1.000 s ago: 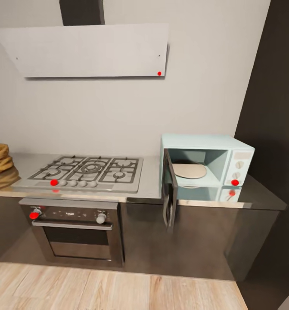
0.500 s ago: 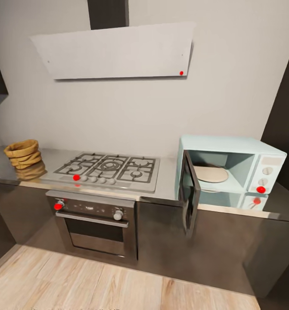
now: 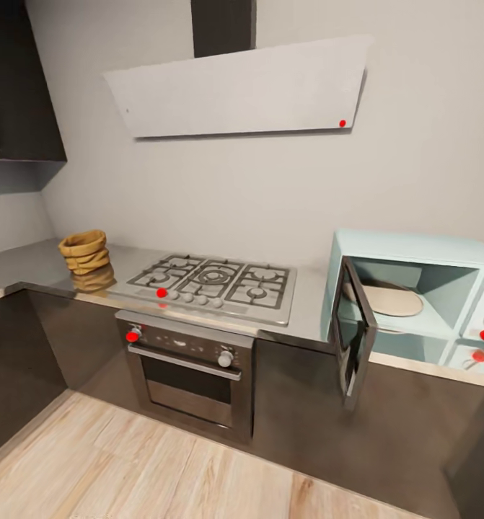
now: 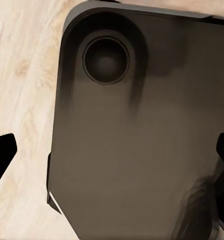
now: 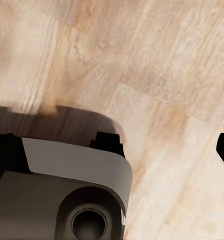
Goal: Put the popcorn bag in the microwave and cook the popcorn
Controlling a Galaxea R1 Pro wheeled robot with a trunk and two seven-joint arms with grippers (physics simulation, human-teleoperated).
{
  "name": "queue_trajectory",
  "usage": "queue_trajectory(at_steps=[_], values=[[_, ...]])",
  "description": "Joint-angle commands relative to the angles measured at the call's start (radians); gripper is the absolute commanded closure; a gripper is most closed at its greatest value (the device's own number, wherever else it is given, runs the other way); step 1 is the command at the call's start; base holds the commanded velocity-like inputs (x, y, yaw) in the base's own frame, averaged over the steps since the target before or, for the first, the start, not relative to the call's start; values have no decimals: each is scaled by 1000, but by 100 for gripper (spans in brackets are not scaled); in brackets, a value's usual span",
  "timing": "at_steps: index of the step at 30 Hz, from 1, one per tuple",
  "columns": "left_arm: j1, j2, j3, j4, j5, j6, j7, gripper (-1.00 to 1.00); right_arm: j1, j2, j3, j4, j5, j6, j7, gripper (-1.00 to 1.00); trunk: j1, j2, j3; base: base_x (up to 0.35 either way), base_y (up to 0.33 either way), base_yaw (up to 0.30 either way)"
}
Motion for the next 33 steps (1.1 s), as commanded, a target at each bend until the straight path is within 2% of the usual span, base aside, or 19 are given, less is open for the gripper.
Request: queue_trajectory(at_steps=[1, 33], values=[[1, 0, 2, -2, 7, -1, 0, -100, -1, 0, -8, 3, 8, -6, 1, -100, 0, 0, 0, 0, 0, 259], [1, -1, 2, -2, 7, -1, 0, -100, -1, -2, -6, 3, 11, 7, -21, -100, 0, 0, 20, 0, 0, 257]])
